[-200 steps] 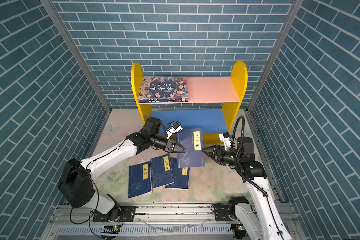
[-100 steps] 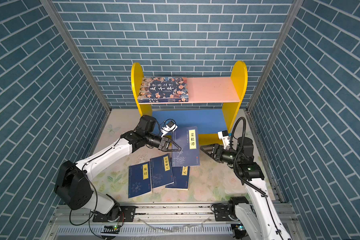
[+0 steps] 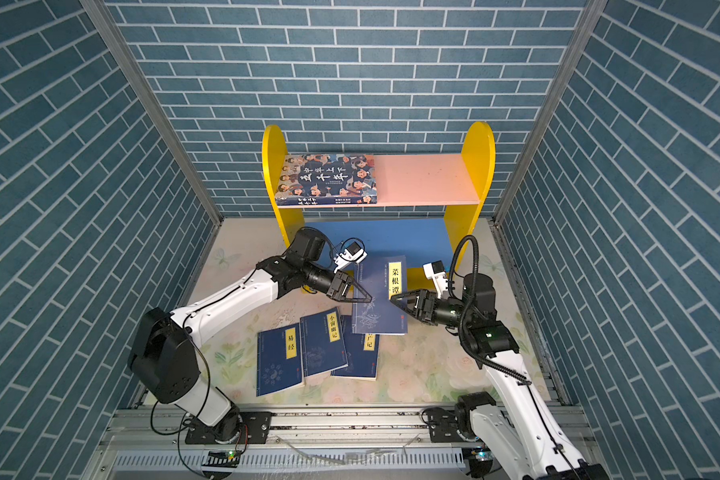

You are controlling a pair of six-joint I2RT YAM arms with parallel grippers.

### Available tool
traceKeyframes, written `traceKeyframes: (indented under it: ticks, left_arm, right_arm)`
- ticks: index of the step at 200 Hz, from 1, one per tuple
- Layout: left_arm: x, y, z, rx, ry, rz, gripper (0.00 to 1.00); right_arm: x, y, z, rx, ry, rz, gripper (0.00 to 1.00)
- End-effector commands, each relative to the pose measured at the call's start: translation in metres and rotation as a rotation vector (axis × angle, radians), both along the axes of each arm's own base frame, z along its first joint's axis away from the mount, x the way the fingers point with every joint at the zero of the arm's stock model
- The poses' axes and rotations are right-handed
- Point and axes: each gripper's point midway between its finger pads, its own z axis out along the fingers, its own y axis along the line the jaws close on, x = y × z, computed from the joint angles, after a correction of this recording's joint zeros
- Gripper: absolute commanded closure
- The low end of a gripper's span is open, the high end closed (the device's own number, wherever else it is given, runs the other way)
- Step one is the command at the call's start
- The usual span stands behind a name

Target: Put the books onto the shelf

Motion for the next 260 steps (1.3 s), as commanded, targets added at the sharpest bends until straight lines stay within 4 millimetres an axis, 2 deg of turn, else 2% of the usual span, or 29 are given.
traceKeyframes:
  ticks: [1,29,69,81,107,115,128,144,156,175,194,226,260]
  left_arm:
    - [-0.011,0.0,0.027,-0.082,-0.026,-0.067,0.95]
    - [-0.018,0.004,0.031,-0.105,-0.023,-0.093,0.95]
    - [-0.008,0.0,0.023,-0.073,-0.029,-0.048,0.94]
    - [-0.004,-0.002,0.021,-0.061,-0.03,-0.031,0.94]
    - [-0.001,-0.004,0.021,-0.054,-0.026,-0.026,0.9]
    - [-0.002,-0.003,0.02,-0.053,-0.026,-0.026,0.87]
    - [-0.002,-0.002,0.019,-0.047,-0.032,-0.019,0.78]
    - [-0.004,0.001,0.017,-0.041,-0.052,-0.016,0.76]
    - [-0.005,0.003,0.014,-0.026,-0.074,-0.008,0.67]
    - [-0.004,0.009,0.009,0.003,-0.114,0.015,0.4]
    - [0.0,0.018,0.0,0.067,-0.188,0.049,0.26]
    - [0.005,0.04,0.0,0.154,-0.344,0.083,0.19]
    - [-0.015,0.068,0.014,0.225,-0.582,-0.007,0.17]
  right_arm:
    - [0.0,0.001,0.001,0.004,-0.023,-0.009,0.24]
    - [-0.001,0.001,0.002,0.01,-0.032,-0.009,0.26]
    - [-0.004,0.007,0.012,0.05,-0.053,0.015,0.38]
    - [-0.004,0.009,0.013,0.058,-0.054,0.022,0.45]
    - [-0.005,0.01,0.012,0.057,-0.051,0.023,0.71]
    - [-0.005,0.009,0.011,0.057,-0.05,0.019,0.79]
    - [-0.004,0.009,0.01,0.056,-0.051,0.011,0.89]
    - [-0.003,0.008,0.012,0.064,-0.059,0.003,1.0]
    - [-0.003,0.008,0.013,0.073,-0.065,-0.004,1.0]
    - [-0.002,0.007,0.014,0.086,-0.072,-0.02,1.0]
    - [-0.001,0.006,0.014,0.09,-0.075,-0.034,1.0]
    - [0.001,0.004,0.014,0.086,-0.073,-0.054,1.0]
    - [0.012,0.003,0.012,0.071,-0.062,-0.094,1.0]
